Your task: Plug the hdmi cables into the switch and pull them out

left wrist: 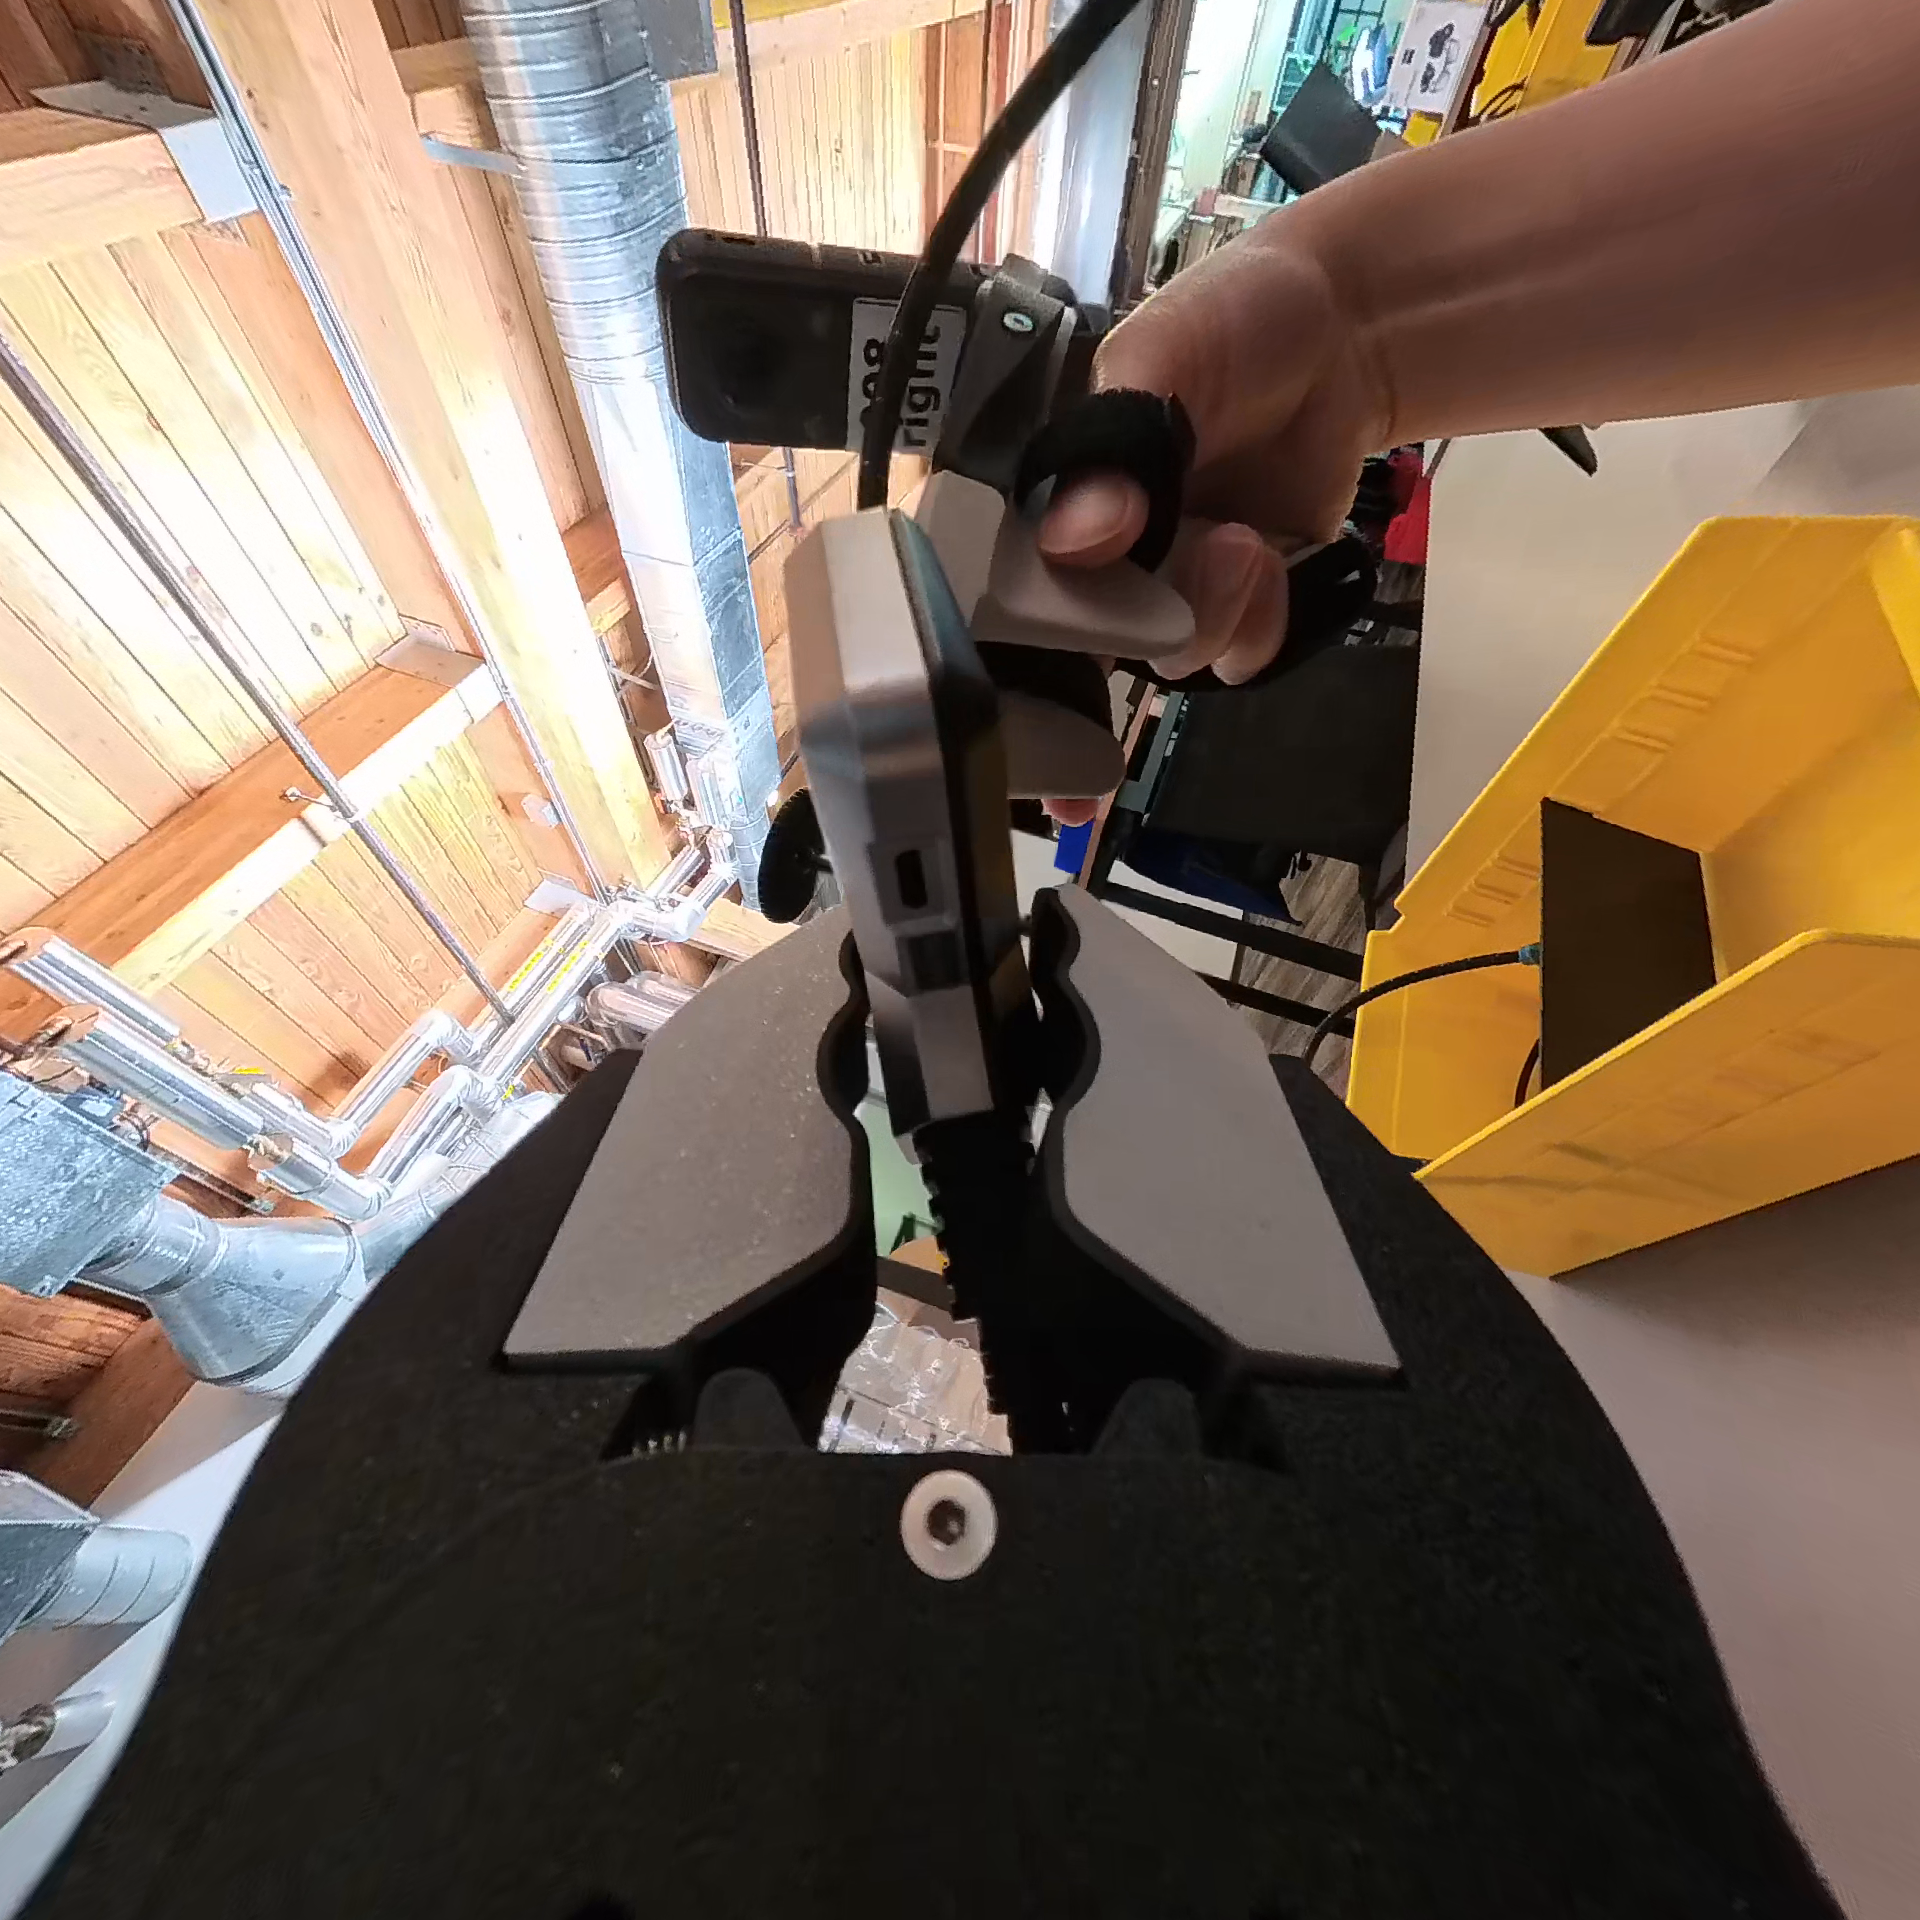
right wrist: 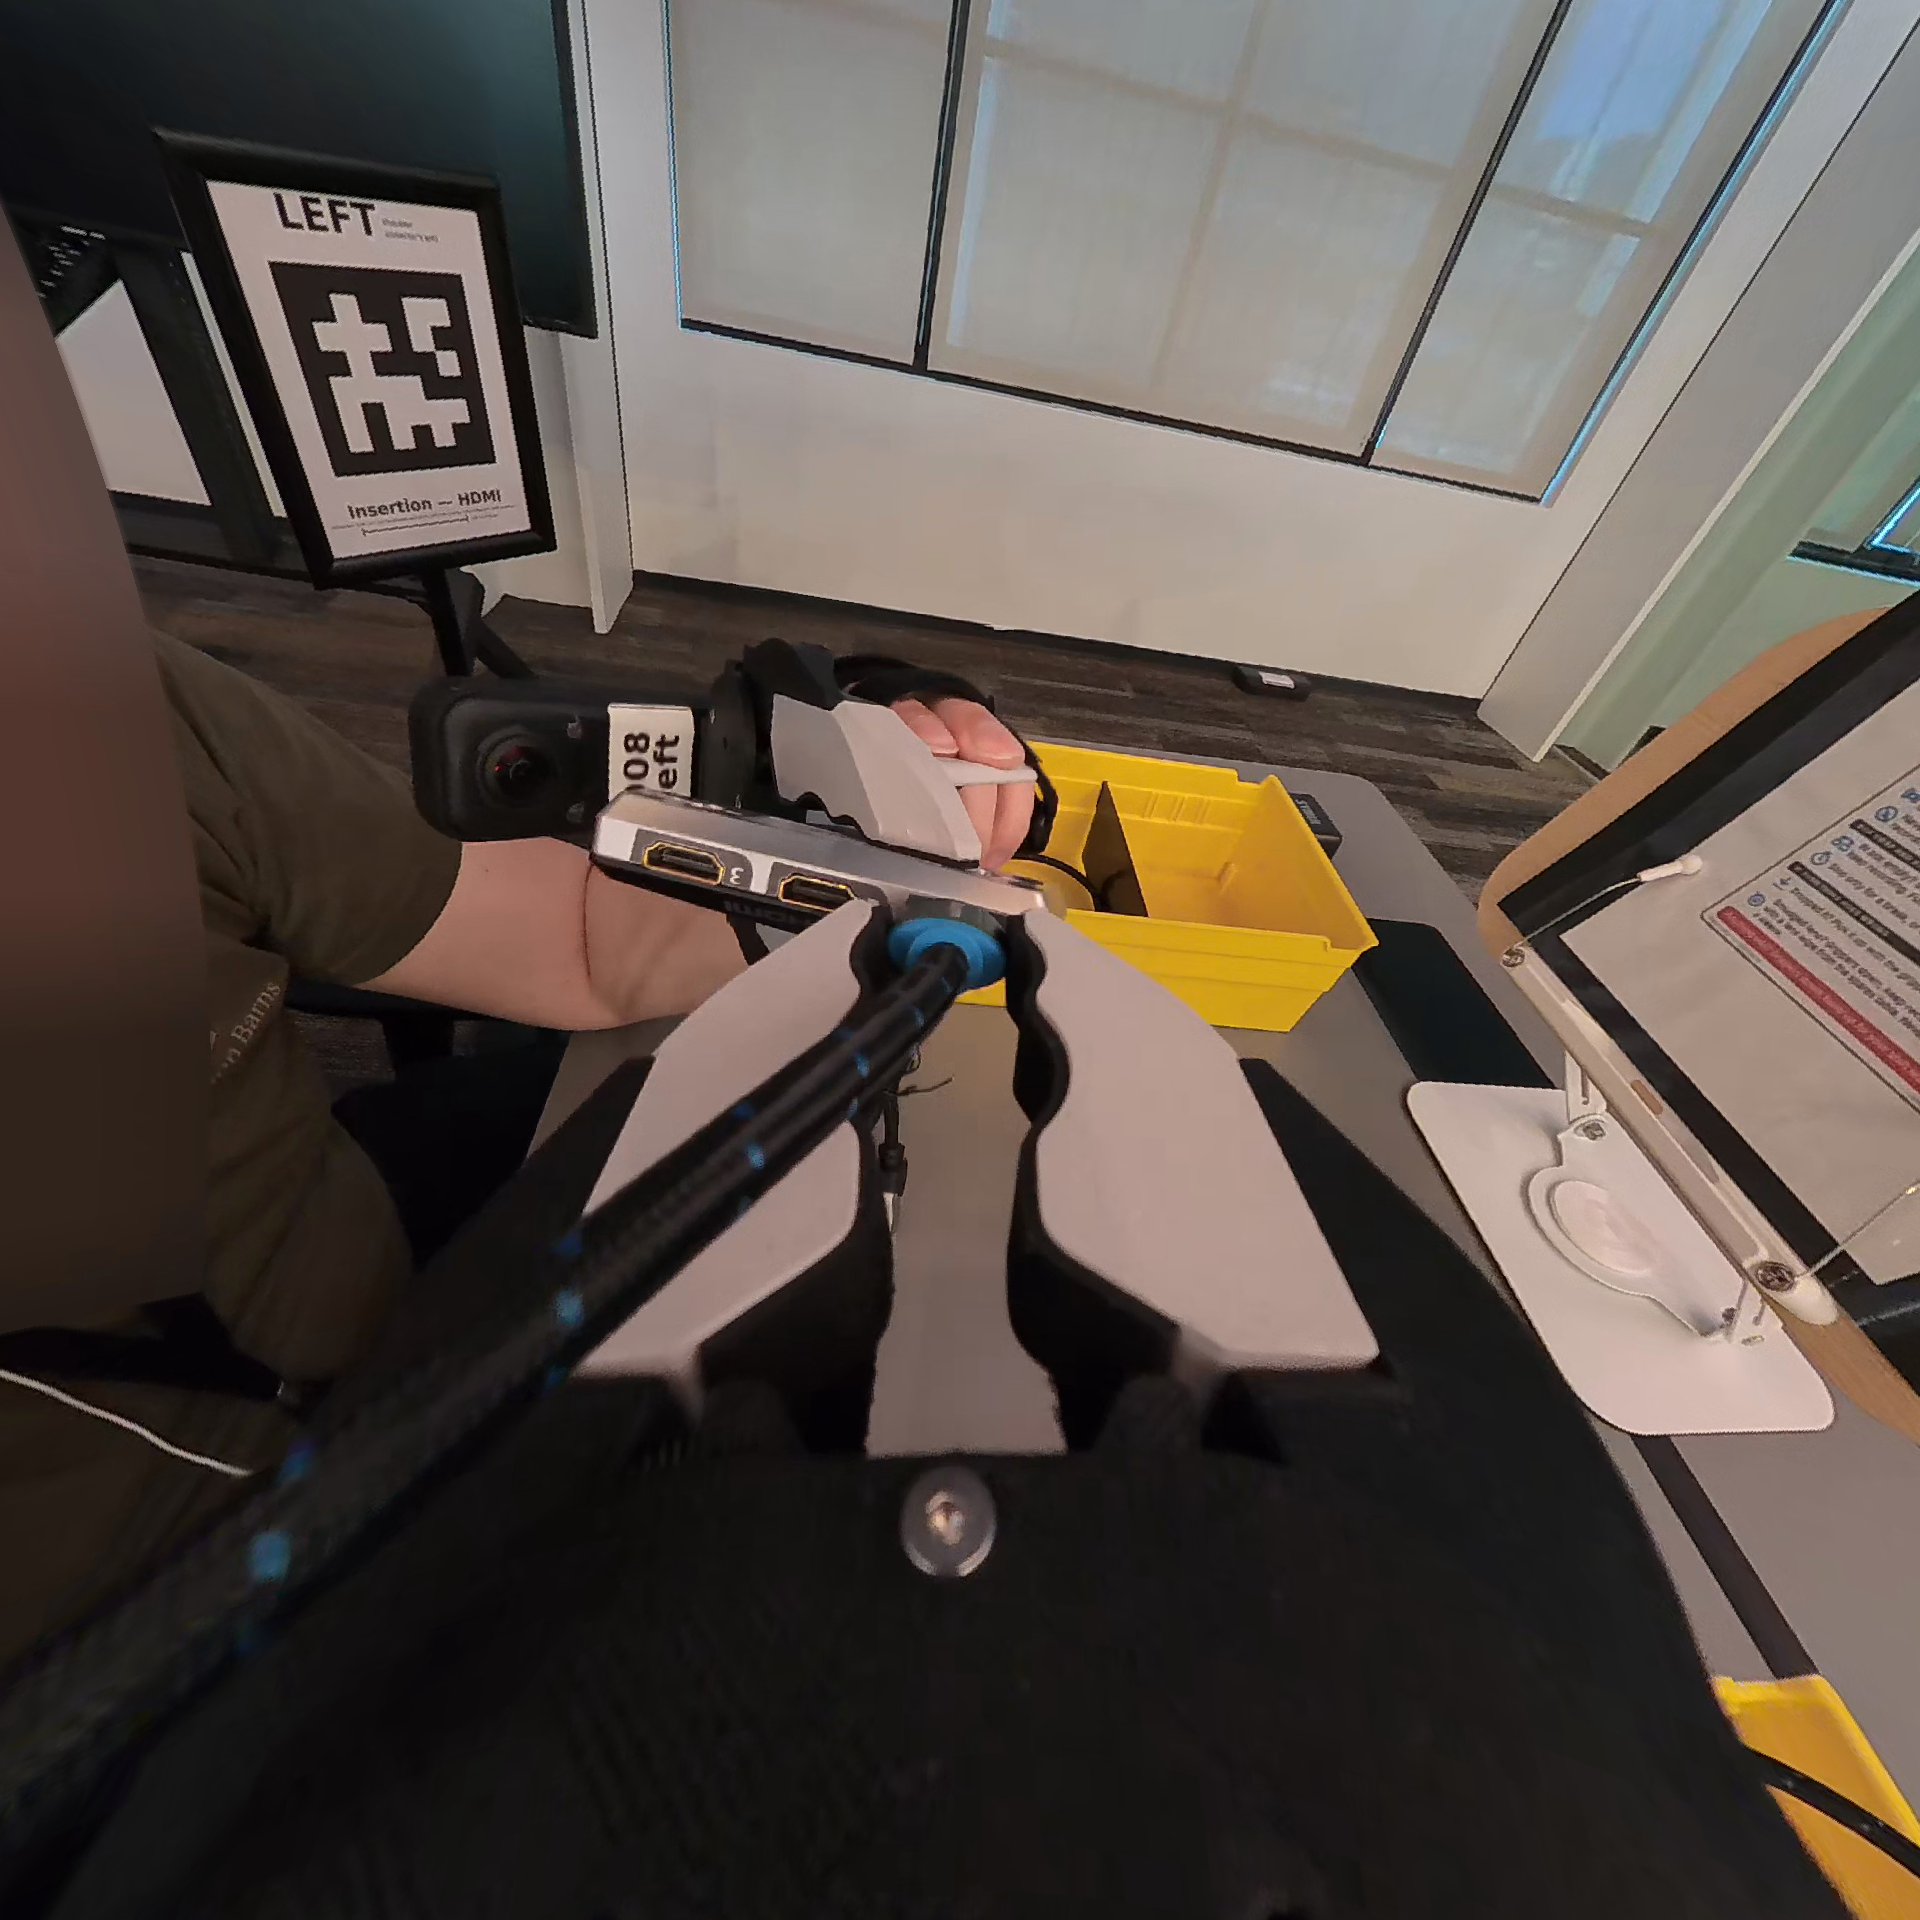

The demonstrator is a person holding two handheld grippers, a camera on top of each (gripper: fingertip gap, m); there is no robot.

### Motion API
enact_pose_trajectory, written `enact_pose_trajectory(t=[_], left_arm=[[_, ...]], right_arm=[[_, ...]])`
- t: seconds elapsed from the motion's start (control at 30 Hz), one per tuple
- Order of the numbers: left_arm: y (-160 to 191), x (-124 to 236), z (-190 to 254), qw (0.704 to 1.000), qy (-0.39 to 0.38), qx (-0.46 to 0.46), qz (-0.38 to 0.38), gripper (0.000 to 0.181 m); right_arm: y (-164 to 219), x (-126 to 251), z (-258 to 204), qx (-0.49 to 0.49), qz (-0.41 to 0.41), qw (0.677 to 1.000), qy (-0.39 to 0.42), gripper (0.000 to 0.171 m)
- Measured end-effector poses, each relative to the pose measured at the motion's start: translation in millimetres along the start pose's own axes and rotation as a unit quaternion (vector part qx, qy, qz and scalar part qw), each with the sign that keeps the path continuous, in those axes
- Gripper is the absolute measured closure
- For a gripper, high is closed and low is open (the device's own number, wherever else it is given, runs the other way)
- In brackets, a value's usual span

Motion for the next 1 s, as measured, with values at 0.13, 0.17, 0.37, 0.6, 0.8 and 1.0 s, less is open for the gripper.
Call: enact_pose_trajectory(t=[0.13, 0.17, 0.37, 0.6, 0.8, 1.0], left_arm=[[0.2, 1.0, -0.6, 1.0, 0.004, 0.002, -0.001, 0.154], [0.0, 1.1, 0.2, 1.0, 0.009, -0.002, -0.002, 0.154], [0.5, 0.6, 2.7, 1.0, 0.023, -0.003, -0.006, 0.154], [1.6, 1.1, 3.8, 0.999, 0.033, -0.003, -0.01, 0.154], [8.2, 0.1, -2.5, 0.999, 0.044, 0.008, -0.019, 0.153], [19.1, 5.6, -9.0, 0.992, 0.094, 0.081, -0.013, 0.153]], right_arm=[[0.2, -1.4, 0.3, -0.001, 0.001, 1.0, 0.0, 0.149], [1.5, -1.5, 0.0, 0.0, -0.004, 1.0, -0.002, 0.149], [6.1, -1.7, 0.9, -0.001, -0.018, 1.0, -0.006, 0.15], [8.8, -3.6, 2.5, 0.002, -0.021, 1.0, -0.016, 0.15], [4.5, -6.3, 7.0, 0.005, -0.008, 1.0, 0.002, 0.149], [9.8, -8.3, 11.4, 0.113, -0.031, 0.991, 0.061, 0.143]])
Point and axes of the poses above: each gripper's, where its closed fingertips meet, x back along the fingers, y out of its underside, z = x × y across the jaws, the point moved 5 cm from there along x, back along the fingers, and after that the axes turned 10 degrees about -z, right-handed, at the moved point
